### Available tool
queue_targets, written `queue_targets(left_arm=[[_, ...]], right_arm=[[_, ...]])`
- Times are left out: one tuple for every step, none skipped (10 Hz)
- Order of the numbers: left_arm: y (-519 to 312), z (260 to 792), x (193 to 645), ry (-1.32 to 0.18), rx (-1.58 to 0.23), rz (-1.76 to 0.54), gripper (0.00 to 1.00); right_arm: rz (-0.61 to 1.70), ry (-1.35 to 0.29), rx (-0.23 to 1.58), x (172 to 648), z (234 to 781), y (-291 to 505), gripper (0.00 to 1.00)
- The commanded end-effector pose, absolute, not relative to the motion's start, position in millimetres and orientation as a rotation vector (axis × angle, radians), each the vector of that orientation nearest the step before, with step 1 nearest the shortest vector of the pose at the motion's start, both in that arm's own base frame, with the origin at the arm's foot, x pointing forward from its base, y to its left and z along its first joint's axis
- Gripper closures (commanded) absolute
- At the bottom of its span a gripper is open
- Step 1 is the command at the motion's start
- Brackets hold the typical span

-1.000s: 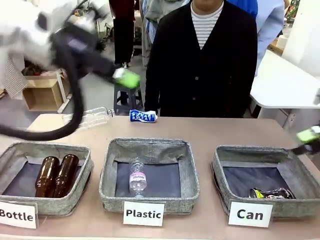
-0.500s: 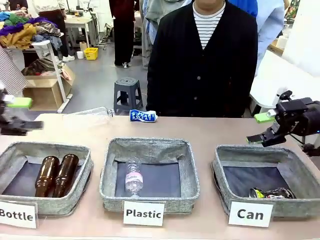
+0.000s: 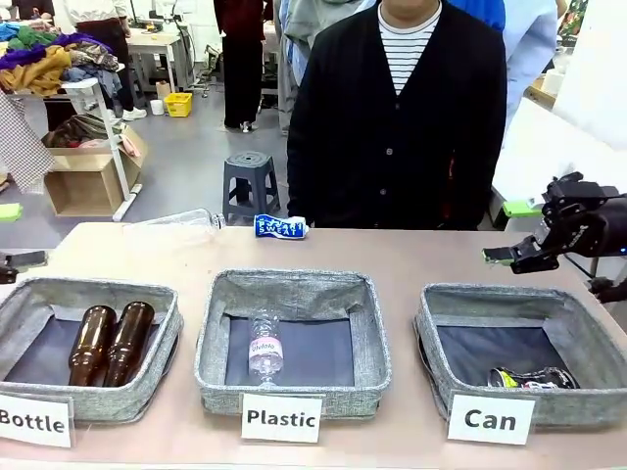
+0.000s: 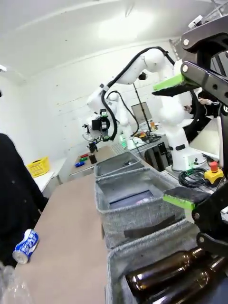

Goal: Sort the can waste into the basket.
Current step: Pick up the can waste from the table and place it in the right Fabric basket.

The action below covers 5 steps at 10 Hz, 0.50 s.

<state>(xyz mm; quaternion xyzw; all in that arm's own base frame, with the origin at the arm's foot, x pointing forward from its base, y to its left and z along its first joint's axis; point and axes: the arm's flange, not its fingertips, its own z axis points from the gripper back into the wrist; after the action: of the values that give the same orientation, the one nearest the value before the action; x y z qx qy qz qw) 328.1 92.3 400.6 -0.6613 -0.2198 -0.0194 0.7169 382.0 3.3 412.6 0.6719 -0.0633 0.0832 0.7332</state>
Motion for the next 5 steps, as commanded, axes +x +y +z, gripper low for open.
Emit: queue_targets(left_arm=[[84.4,410.0,325.7,-0.483,-1.477,-0.078,0.0],[84.4,410.0,325.7,-0.483,-1.477,-0.078,0.0],[84.4,410.0,325.7,-0.483,-1.477,-0.078,0.0],[84.4,410.0,325.7,-0.483,-1.477,-0.078,0.0],[84.4,410.0,325.7,-0.483,-1.477,-0.078,0.0]], right_arm=[[0.211,-0.119,1.461,379.0,411.1,5.7,0.0],[0.211,-0.119,1.461,379.0,411.1,5.7,0.0],[0.211,-0.119,1.461,379.0,411.1,5.7,0.0],[0.211,-0.119,1.461,379.0,411.1,5.7,0.0],[0.211,-0.119,1.461,379.0,411.1,5.7,0.0]])
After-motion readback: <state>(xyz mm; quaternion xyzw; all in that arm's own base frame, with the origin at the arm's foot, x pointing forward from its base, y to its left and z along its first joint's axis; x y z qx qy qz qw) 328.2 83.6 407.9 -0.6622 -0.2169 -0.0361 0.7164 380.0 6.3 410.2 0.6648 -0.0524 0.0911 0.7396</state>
